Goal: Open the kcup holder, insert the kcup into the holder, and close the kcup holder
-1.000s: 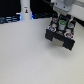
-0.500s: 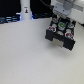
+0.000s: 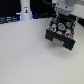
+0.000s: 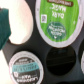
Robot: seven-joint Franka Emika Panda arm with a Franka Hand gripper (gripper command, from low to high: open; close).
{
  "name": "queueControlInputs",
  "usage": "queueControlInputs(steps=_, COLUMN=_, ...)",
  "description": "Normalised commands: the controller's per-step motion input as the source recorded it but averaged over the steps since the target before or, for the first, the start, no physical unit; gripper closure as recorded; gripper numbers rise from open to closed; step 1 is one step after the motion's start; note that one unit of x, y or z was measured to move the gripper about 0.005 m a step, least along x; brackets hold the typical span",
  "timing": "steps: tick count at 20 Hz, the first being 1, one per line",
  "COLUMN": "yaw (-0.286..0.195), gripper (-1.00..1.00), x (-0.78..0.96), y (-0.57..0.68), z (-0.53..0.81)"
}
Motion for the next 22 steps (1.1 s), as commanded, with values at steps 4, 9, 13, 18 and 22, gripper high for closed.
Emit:
queueControlInputs(steps=4, yaw=0.060, gripper=-1.00, x=0.47, y=-0.39, z=0.38)
queueControlInputs(steps=9, yaw=0.025, gripper=-1.00, x=0.59, y=-0.45, z=0.25)
queueControlInputs(steps=13, yaw=0.007, gripper=-1.00, x=0.70, y=-0.44, z=0.24)
queueControlInputs(steps=18, yaw=0.009, gripper=-1.00, x=0.73, y=-0.37, z=0.18)
queueControlInputs(steps=22, yaw=0.008, gripper=-1.00, x=0.80, y=-0.22, z=0.03)
